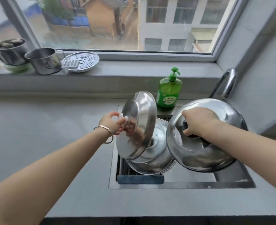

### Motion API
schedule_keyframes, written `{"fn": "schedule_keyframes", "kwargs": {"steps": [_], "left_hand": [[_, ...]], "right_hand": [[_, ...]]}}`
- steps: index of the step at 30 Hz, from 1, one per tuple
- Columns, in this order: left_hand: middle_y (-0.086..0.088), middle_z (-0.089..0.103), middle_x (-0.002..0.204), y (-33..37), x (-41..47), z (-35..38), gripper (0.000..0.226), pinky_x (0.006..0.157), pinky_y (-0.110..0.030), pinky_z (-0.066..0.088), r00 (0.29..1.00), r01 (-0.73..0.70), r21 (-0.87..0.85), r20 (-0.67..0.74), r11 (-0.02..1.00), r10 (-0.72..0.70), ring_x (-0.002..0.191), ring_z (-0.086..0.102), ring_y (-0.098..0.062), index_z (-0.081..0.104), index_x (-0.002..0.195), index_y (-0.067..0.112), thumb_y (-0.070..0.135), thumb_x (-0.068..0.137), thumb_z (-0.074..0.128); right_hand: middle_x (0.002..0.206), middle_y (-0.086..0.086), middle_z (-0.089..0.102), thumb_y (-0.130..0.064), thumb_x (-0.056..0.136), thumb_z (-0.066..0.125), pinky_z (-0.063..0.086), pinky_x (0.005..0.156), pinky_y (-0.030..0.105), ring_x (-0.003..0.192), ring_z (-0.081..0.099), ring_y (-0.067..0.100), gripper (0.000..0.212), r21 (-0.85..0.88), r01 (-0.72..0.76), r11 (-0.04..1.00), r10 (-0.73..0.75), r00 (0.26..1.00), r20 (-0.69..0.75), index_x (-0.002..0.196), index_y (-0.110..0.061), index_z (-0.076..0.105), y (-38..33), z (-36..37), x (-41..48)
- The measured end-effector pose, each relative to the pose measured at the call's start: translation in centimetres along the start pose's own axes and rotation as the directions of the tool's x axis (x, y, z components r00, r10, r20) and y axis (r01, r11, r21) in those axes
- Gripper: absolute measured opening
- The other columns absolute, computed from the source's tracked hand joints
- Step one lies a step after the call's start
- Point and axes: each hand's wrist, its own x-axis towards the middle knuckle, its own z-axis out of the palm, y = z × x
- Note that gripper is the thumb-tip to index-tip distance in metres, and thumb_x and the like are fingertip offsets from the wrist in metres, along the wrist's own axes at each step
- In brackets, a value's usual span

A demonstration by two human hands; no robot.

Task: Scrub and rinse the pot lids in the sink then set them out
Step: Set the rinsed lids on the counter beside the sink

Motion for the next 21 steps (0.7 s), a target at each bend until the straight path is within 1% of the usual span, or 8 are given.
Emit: {"fn": "schedule_keyframes", "kwargs": {"steps": [2, 4, 5, 7, 9, 14, 18, 21], "left_hand": [[-0.008, 0.062, 0.079, -0.7, -0.5, -2.8, 0.032, 0.055, -0.028, 0.053, 0.998, -0.008, 0.164, -0.067, 0.986, 0.019, 0.06, 0.061, -0.022, 0.053, 0.102, 0.023, 0.034, 0.077, 0.07], [-0.006, 0.064, 0.097, -1.2, -1.5, -6.0, 0.039, 0.074, -0.035, 0.055, 0.994, 0.0, 0.362, -0.102, 0.932, 0.04, 0.077, 0.065, -0.028, 0.053, 0.101, 0.027, 0.042, 0.067, 0.068], [-0.004, 0.062, 0.103, -1.5, -2.1, -7.7, 0.041, 0.076, -0.033, 0.054, 0.992, 0.016, 0.435, -0.117, 0.9, 0.039, 0.08, 0.064, -0.029, 0.053, 0.103, 0.027, 0.041, 0.067, 0.066], [0.0, 0.058, 0.105, -2.3, -3.0, -11.3, 0.038, 0.067, -0.027, 0.047, 0.987, 0.052, 0.53, -0.158, 0.846, 0.038, 0.076, 0.059, -0.025, 0.052, 0.11, 0.026, 0.034, 0.075, 0.064], [0.004, 0.054, 0.1, -3.7, -3.8, -15.4, 0.033, 0.062, -0.025, 0.043, 0.974, 0.109, 0.567, -0.224, 0.816, 0.025, 0.072, 0.057, -0.024, 0.05, 0.109, 0.03, 0.031, 0.078, 0.06], [0.0, 0.061, 0.099, -8.6, -5.4, -26.6, 0.039, 0.074, -0.033, 0.054, 0.942, 0.254, 0.54, -0.325, 0.802, -0.079, 0.079, 0.061, -0.026, 0.051, 0.104, 0.034, 0.029, 0.066, 0.061], [-0.001, 0.055, 0.073, -13.0, -5.9, -35.9, 0.032, 0.052, -0.02, 0.043, 0.916, 0.32, 0.497, -0.38, 0.807, -0.13, 0.068, 0.056, -0.023, 0.048, 0.104, 0.028, 0.02, 0.076, 0.061], [-0.003, 0.058, 0.081, -15.9, -5.6, -42.5, 0.036, 0.058, -0.022, 0.042, 0.912, 0.335, 0.532, -0.39, 0.777, -0.127, 0.072, 0.054, -0.023, 0.051, 0.11, 0.025, 0.019, 0.075, 0.062]], "right_hand": [[0.092, 0.002, 0.064, -0.029, 0.07, 0.066, 0.043, 0.063, 0.026, 0.089, 0.061, 0.025, 0.02, 0.057, 0.003, 0.998, -0.002, 1.0, -0.015, 0.077, -0.019, 0.05, -1.3, -0.4, 0.3], [0.088, 0.004, 0.065, -0.029, 0.068, 0.066, 0.045, 0.062, 0.026, 0.084, 0.06, 0.025, 0.022, 0.107, 0.031, 0.994, -0.028, 0.999, -0.025, 0.08, -0.017, 0.053, -3.2, -0.9, 0.6], [0.086, 0.005, 0.065, -0.029, 0.067, 0.065, 0.045, 0.061, 0.025, 0.081, 0.06, 0.025, 0.023, 0.122, 0.055, 0.991, -0.052, 0.998, -0.027, 0.082, -0.015, 0.055, -4.4, -1.3, 0.7], [0.083, 0.006, 0.066, -0.03, 0.068, 0.064, 0.041, 0.057, 0.025, 0.078, 0.06, 0.025, 0.023, 0.15, 0.115, 0.982, -0.113, 0.993, -0.022, 0.081, -0.013, 0.056, -7.3, -2.4, 0.8], [0.083, 0.007, 0.065, -0.032, 0.07, 0.064, 0.04, 0.057, 0.025, 0.08, 0.06, 0.026, 0.024, 0.19, 0.17, 0.967, -0.172, 0.985, -0.008, 0.081, -0.012, 0.057, -10.9, -3.8, 0.7], [0.082, 0.002, 0.06, -0.035, 0.069, 0.072, 0.045, 0.061, 0.026, 0.074, 0.054, 0.02, 0.033, 0.273, 0.272, 0.923, -0.29, 0.957, 0.025, 0.093, -0.015, 0.059, -22.2, -7.2, 1.8], [0.075, 0.0, 0.055, -0.029, 0.067, 0.076, 0.057, 0.052, 0.031, 0.05, 0.056, 0.014, 0.031, 0.391, 0.274, 0.879, -0.319, 0.946, 0.052, 0.089, -0.018, 0.057, -32.7, -9.3, 3.2], [0.077, 0.001, 0.054, -0.026, 0.068, 0.077, 0.058, 0.052, 0.032, 0.05, 0.056, 0.014, 0.031, 0.426, 0.283, 0.859, -0.35, 0.933, 0.085, 0.09, -0.018, 0.057, -40.4, -10.8, 4.1]]}}
